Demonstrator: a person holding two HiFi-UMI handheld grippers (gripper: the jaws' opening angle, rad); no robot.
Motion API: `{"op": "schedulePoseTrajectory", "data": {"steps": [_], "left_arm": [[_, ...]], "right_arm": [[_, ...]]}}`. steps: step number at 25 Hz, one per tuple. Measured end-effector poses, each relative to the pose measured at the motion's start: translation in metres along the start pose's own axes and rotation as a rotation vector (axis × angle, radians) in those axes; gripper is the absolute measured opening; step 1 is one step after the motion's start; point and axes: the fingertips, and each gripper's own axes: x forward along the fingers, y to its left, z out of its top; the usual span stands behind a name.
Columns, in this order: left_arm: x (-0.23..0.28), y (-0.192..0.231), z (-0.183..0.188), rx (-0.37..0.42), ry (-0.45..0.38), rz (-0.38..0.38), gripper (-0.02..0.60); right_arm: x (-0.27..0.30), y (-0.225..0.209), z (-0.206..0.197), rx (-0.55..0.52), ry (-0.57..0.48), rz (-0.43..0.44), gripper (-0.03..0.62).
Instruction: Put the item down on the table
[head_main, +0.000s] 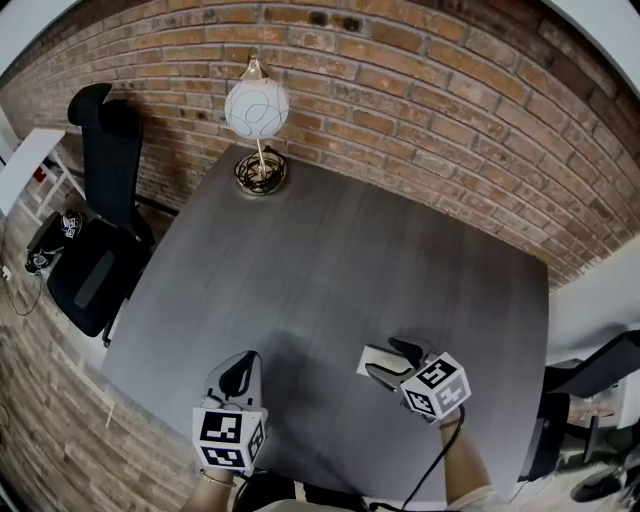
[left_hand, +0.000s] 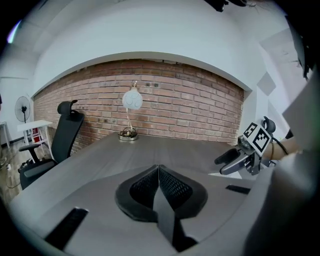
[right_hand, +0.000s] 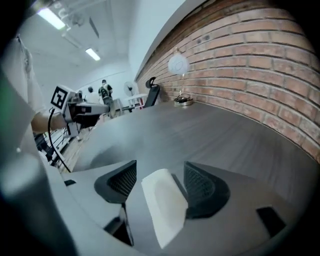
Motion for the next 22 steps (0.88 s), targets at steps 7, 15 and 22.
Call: {"op": "schedulePoseTrajectory", "data": {"steps": [7,15,22], "left_arm": [[0.019,-0.037,0.029,0.015,-0.050,-0.096,0.020],[0.027,-0.081,0.075,0.040,-0.140,-0.187,0.020],[0.029,-0.105,0.114,0.066,-0.212,-0.224,0.020]], "right_arm": [[-0.075,-0.019,0.020,0.200,-0.189,-0.245,0.253],[-0.157,-0.031,0.021,0.394,-0.341,-0.517,0.144],[-0.218,-0.043,0.019,0.523,-0.490,-0.739,0.051]]}}
